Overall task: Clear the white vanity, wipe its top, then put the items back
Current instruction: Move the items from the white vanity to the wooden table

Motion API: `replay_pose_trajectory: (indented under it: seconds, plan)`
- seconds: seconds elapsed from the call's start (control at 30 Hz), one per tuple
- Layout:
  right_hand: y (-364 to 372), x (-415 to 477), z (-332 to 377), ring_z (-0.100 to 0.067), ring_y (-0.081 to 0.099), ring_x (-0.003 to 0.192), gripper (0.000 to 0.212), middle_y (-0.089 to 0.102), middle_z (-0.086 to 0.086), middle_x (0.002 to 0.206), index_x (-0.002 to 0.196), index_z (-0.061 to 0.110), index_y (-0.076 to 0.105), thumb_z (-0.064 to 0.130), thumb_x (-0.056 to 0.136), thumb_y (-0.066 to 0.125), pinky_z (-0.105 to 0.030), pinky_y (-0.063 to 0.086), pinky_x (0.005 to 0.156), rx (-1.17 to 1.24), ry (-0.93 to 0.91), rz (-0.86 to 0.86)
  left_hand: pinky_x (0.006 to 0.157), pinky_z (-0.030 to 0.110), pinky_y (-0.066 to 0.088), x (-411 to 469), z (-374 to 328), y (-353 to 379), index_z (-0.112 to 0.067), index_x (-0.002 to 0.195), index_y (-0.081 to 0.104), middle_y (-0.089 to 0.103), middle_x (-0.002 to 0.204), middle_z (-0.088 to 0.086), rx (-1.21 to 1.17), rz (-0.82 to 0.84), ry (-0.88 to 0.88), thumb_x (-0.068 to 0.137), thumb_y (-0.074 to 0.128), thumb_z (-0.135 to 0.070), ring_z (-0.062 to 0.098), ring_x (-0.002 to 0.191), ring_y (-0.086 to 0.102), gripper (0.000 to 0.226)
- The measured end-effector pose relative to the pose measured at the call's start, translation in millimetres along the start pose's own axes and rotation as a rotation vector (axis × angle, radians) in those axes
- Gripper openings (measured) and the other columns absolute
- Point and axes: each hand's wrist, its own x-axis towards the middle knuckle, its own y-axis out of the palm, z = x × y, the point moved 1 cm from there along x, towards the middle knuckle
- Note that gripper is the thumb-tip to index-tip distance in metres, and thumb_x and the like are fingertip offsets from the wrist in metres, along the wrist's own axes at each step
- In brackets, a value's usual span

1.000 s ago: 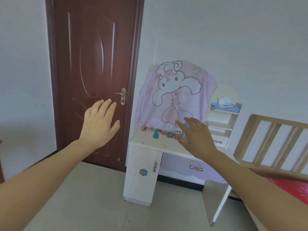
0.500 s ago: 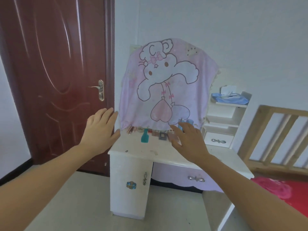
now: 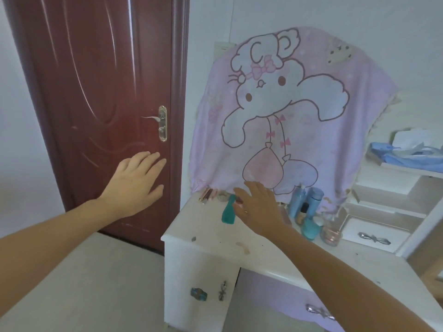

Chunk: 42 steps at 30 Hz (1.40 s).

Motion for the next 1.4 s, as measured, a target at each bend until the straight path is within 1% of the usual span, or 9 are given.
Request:
replay_pose_trajectory:
  seconds: [0.1, 0.3, 0.47, 0.6, 0.7, 0.83, 1.17, 1.33, 1.4]
  plan:
    - [9.9, 48.0, -4.0, -0.031, 0.066, 0.081, 0.043, 0.068, -0.013, 0.092, 0.091, 0.013, 0.069, 0.038, 0.074, 0.039, -0.039, 0.053, 0.058, -0.04, 0.016, -0.006, 0.085, 0.054, 0.045, 35.2, 32.4, 17.4, 0.0, 0.12, 0.056, 0.058, 0.122, 0.018, -0.036, -0.008, -0.046, 0.078, 0.031, -0.042, 0.037, 0.115, 0.05, 0.064]
    - [23.0, 126.7, -4.7, -0.033, 0.043, 0.124, 0.053, 0.05, -0.017, 0.131, 0.128, 0.011, 0.052, 0.038, 0.085, 0.036, -0.046, 0.035, 0.097, 0.035, 0.063, 0.004, 0.085, 0.054, 0.045, 110.2, 70.2, 66.2, 0.0, 0.12, 0.055, 0.057, 0.122, 0.017, -0.131, -0.062, -0.017, 0.078, 0.032, -0.042, 0.037, 0.115, 0.05, 0.064]
    - [78.2, 141.4, -21.1, -0.031, 0.066, 0.089, 0.045, 0.069, -0.01, 0.096, 0.099, 0.015, 0.069, 0.04, 0.078, 0.038, -0.043, 0.053, 0.067, 0.066, 0.219, 0.163, 0.075, 0.048, 0.051, 141.8, 56.6, 144.9, -0.001, 0.113, 0.061, 0.063, 0.113, 0.016, -0.211, 0.014, 0.029, 0.076, 0.034, -0.04, 0.035, 0.104, 0.057, 0.06]
    - [109.4, 137.0, -55.3, -0.025, 0.034, 0.13, 0.043, 0.04, -0.005, 0.14, 0.136, 0.019, 0.038, 0.034, 0.096, 0.035, -0.039, 0.031, 0.103, 0.04, 0.222, 0.207, 0.064, 0.043, 0.054, 160.7, 29.2, 196.0, -0.001, 0.107, 0.063, 0.066, 0.105, 0.016, -0.261, 0.106, 0.072, 0.075, 0.036, -0.037, 0.035, 0.093, 0.064, 0.056]
    - [130.1, 145.8, -91.5, -0.019, 0.023, 0.136, 0.046, 0.029, 0.0, 0.148, 0.141, 0.023, 0.028, 0.038, 0.098, 0.03, -0.034, 0.022, 0.108, 0.077, 0.276, 0.253, 0.064, 0.046, 0.053, 180.2, 4.5, 225.3, 0.0, 0.107, 0.063, 0.065, 0.106, 0.017, -0.309, 0.153, 0.071, 0.076, 0.035, -0.038, 0.037, 0.094, 0.063, 0.057]
    - [171.9, 175.2, -128.5, -0.017, 0.025, 0.134, 0.044, 0.031, 0.001, 0.147, 0.14, 0.023, 0.031, 0.036, 0.098, 0.033, -0.031, 0.023, 0.107, 0.177, 0.284, 0.299, 0.069, 0.048, 0.053, 200.9, -28.1, 265.8, 0.0, 0.11, 0.062, 0.065, 0.11, 0.019, -0.386, 0.28, -0.034, 0.076, 0.032, -0.041, 0.038, 0.097, 0.062, 0.061]
    - [280.8, 217.3, -135.8, -0.023, 0.048, 0.109, 0.027, 0.049, -0.005, 0.115, 0.114, 0.012, 0.05, 0.027, 0.094, 0.041, -0.027, 0.043, 0.085, 0.462, 0.239, 0.486, 0.043, 0.028, 0.051, 195.0, -52.0, 355.5, -0.014, 0.1, 0.049, 0.069, 0.085, 0.003, -0.36, 0.49, -0.155, 0.065, 0.037, -0.041, 0.023, 0.067, 0.068, 0.045]
    - [317.7, 233.1, -110.5, -0.026, 0.05, 0.107, 0.03, 0.053, -0.011, 0.116, 0.117, 0.009, 0.048, 0.026, 0.095, 0.039, -0.032, 0.042, 0.089, 0.535, 0.276, 0.579, 0.072, 0.042, 0.054, 181.2, -51.0, 382.3, -0.002, 0.11, 0.062, 0.065, 0.106, 0.008, -0.448, 0.644, -0.323, 0.074, 0.039, -0.04, 0.036, 0.094, 0.062, 0.057]
    - [330.7, 240.6, -104.3, -0.025, 0.048, 0.109, 0.031, 0.053, -0.01, 0.117, 0.117, 0.009, 0.05, 0.026, 0.095, 0.038, -0.03, 0.039, 0.091, 0.529, 0.319, 0.571, 0.056, 0.031, 0.055, 177.4, -54.0, 393.7, -0.003, 0.092, 0.068, 0.07, 0.085, 0.005, -0.503, 0.723, -0.382, 0.067, 0.038, -0.039, 0.027, 0.075, 0.067, 0.054]
